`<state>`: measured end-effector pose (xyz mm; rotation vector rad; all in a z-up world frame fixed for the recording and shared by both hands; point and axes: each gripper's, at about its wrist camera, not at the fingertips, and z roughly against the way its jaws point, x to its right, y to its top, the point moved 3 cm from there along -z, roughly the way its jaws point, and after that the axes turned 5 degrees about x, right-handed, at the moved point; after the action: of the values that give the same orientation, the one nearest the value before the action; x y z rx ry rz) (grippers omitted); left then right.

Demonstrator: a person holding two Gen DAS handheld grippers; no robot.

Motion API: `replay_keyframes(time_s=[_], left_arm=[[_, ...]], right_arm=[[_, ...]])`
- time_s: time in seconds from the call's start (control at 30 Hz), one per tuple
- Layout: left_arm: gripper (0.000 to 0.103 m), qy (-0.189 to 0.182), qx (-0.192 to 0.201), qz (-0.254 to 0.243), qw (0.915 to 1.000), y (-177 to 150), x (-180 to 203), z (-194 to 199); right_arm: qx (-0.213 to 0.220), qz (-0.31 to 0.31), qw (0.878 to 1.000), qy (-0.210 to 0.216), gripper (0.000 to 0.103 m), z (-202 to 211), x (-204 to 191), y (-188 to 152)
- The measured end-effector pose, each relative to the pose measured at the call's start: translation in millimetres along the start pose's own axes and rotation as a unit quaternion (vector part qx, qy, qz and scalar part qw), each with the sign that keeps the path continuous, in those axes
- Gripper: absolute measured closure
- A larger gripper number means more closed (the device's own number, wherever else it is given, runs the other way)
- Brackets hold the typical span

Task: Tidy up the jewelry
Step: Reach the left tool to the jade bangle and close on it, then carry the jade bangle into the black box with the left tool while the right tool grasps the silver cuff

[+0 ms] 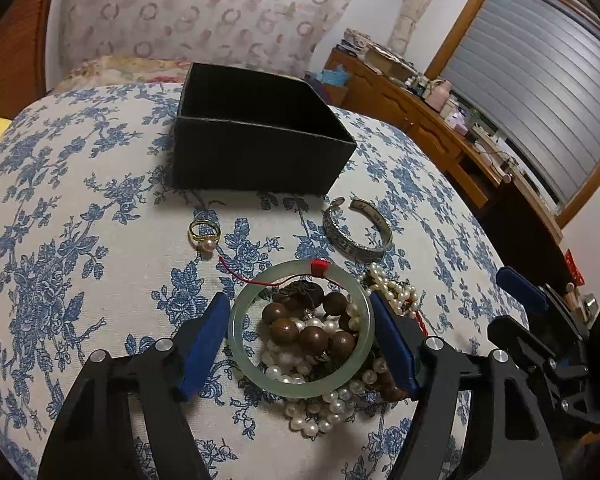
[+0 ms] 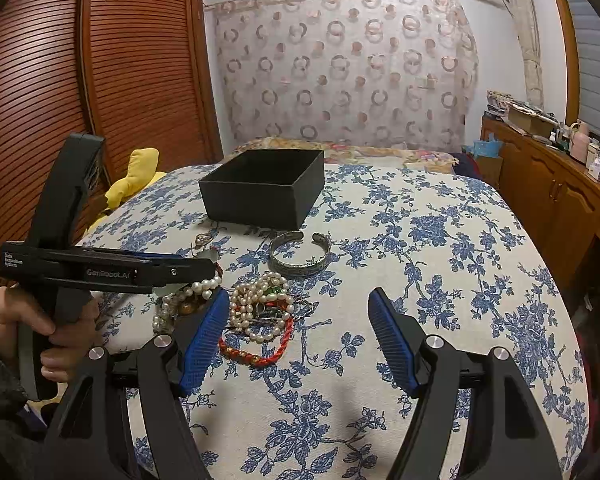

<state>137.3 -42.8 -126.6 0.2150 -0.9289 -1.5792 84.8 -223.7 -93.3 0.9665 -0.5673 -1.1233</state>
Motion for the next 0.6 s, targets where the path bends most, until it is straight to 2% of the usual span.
replay_keyframes(time_s=[0.2, 0.6], left_arm=[[0.035, 0.009, 0.022, -0.016, 0.9996, 4, 4, 15], [0.035, 0.027, 0.079, -0.057, 0.9949, 33, 18, 59]], right_arm=[[0.000, 0.001, 1.000, 0.000, 0.029, 0, 0, 0], [-0.001, 0.017, 1.000, -0.003, 0.029, -4, 0, 8]])
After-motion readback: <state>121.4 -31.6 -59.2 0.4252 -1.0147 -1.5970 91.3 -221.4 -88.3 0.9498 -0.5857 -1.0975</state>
